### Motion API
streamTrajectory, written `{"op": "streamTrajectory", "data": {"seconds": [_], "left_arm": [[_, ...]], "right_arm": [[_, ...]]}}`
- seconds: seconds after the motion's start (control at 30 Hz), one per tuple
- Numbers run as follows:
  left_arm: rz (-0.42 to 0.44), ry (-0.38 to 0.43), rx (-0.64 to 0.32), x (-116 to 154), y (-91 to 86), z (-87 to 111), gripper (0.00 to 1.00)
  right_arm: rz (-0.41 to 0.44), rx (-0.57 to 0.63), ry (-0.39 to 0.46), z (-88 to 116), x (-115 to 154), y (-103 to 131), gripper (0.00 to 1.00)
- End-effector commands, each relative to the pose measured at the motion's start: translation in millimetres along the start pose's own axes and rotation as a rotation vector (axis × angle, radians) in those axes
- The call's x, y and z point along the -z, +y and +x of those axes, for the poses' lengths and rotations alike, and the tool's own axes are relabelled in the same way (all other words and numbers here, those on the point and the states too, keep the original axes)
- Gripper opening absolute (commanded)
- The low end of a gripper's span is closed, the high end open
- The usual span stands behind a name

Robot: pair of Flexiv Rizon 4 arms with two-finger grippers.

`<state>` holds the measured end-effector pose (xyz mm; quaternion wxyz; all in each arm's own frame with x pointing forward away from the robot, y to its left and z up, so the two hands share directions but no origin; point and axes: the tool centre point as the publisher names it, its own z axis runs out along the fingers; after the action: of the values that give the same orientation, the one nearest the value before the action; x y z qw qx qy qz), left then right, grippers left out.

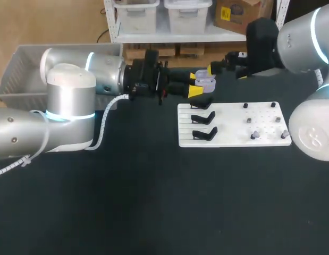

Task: Pick up each earbud case from the left stands, insert the matching earbuds, close the lid, and place the case in the box.

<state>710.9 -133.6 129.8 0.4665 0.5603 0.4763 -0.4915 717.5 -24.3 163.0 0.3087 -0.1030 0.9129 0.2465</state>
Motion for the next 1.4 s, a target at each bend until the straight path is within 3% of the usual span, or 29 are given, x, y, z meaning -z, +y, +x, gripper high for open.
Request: {"op": "streamTrajectory", "data": {"seconds": [0.03,0.2,0.4,0.53,0.8,1.07,1.4], "left_arm": [[-0.003,-0.002,-0.003,0,-0.8,0.7,0.0],[-0.003,-0.002,-0.003,0,-0.8,0.7,0.0],[-0.003,-0.002,-0.003,0,-0.8,0.7,0.0],[-0.003,-0.002,-0.003,0,-0.8,0.7,0.0],[-0.003,-0.002,-0.003,0,-0.8,0.7,0.0],[-0.003,-0.002,-0.003,0,-0.8,0.7,0.0],[-0.003,-0.002,-0.003,0,-0.8,0.7,0.0]], "right_arm": [[0.094,0.025,-0.045,5,15,4,1.0],[0.204,0.101,-0.02,14,29,-1,1.0],[0.384,0.191,0.089,36,49,-17,1.0],[0.445,0.2,0.163,54,64,-30,1.0],[0.513,0.201,0.349,96,78,-72,1.0],[0.519,0.252,0.487,125,82,-104,1.0],[0.481,0.27,0.585,145,61,-123,1.0]]}}
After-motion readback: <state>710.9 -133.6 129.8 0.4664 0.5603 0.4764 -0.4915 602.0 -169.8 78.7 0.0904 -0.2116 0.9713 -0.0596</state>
